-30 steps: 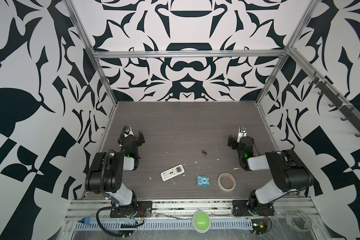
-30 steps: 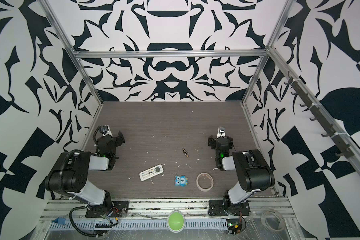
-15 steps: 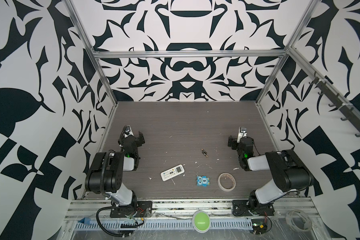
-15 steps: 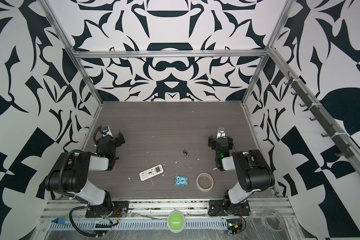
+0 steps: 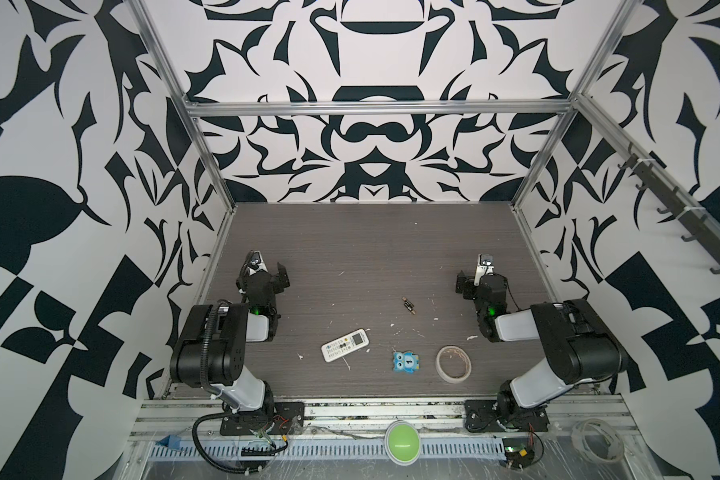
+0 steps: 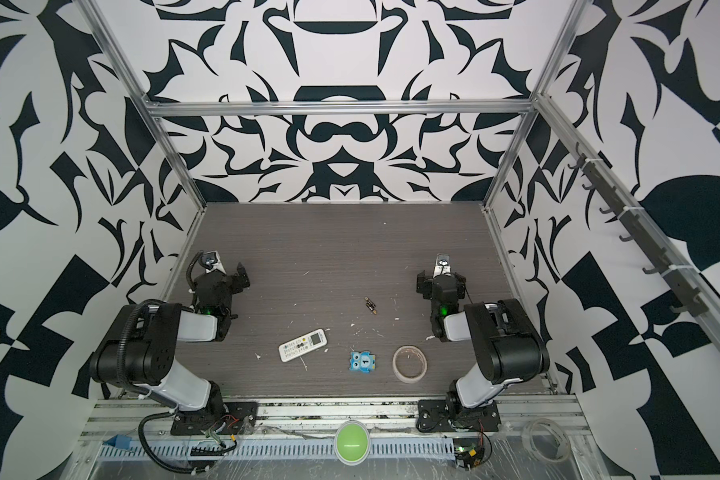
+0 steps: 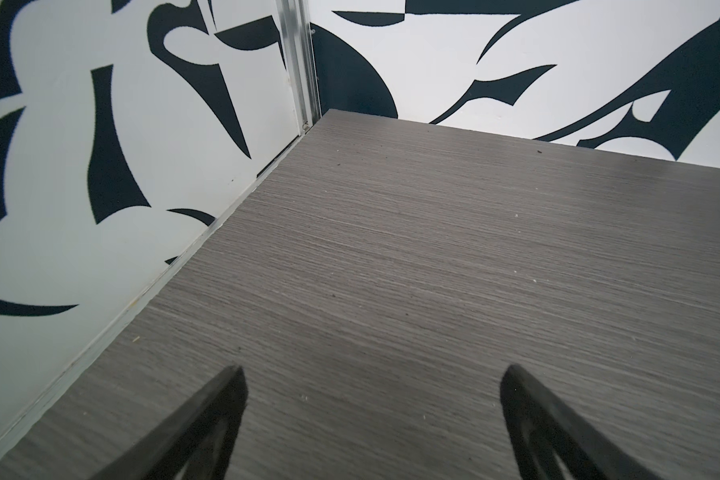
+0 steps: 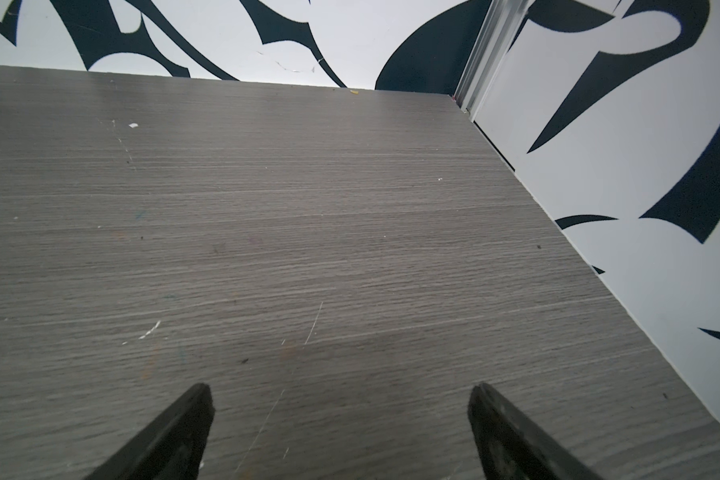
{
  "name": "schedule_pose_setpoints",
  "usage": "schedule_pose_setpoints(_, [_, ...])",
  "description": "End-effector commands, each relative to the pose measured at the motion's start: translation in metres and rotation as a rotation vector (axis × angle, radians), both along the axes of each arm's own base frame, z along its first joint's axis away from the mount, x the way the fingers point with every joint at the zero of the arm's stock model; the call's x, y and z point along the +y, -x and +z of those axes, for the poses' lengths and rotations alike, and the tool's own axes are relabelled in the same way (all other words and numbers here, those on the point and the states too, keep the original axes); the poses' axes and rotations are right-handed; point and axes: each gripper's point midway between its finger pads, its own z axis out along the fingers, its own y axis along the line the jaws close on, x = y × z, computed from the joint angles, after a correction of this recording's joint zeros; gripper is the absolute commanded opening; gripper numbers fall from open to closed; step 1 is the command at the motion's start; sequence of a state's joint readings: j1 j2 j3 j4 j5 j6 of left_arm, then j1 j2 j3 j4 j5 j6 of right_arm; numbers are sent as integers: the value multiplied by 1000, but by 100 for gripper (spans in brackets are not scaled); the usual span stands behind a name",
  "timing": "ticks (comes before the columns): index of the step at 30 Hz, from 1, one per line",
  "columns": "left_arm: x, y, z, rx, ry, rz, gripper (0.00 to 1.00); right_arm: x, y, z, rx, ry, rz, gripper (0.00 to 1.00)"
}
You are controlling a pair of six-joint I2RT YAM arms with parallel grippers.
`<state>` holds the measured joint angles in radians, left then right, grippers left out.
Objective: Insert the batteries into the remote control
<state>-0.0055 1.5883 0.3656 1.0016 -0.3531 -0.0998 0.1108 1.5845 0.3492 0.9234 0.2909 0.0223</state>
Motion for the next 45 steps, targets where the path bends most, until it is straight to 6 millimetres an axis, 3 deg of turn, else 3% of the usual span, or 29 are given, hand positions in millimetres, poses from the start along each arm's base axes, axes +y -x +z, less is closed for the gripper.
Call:
schedule_pose_setpoints(1, [2,5,1,-1,-5,0,99,-6,0,16,-51,0,-34,100])
schedule_pose_setpoints(5, [-10,9,23,-9,-7,-60,99,3,3,39,-22,-19,13,100])
schedule_pose_setpoints(9, [-27,21,50,74,36,-135,99,21,22,69,-37,-50,60,100])
schedule_pose_setpoints(13, [-30,39,71,154,192,-17,99,38,43,99,-36,-53,61,100])
schedule_pose_setpoints(15, [-46,46,72,247,276,-49,99,50,50,106,0,-89,99,100])
schedule_pose_setpoints(19, [-117,64,68,424,411,-299,99,89,61,105,138,-113,242,100])
schedule_pose_setpoints(22, [-173,96,62,520,389,-439,99,125,71,99,225,-154,392,100])
schedule_pose_setpoints(25, [-211,132,49,642,386,-537,99,152,81,97,268,-219,502,100])
schedule_pose_setpoints(29, [-235,174,30,788,326,-605,99,182,97,104,297,-325,660,100])
schedule_pose_setpoints(35, [-255,213,7,969,230,-685,99,202,118,99,365,-409,790,100])
schedule_pose_setpoints(41, [-270,234,-25,1125,105,-718,99,204,122,85,357,-475,782,100])
schedule_pose_setpoints(45, [-272,232,-34,1158,-14,-693,99,207,122,83,354,-490,795,100])
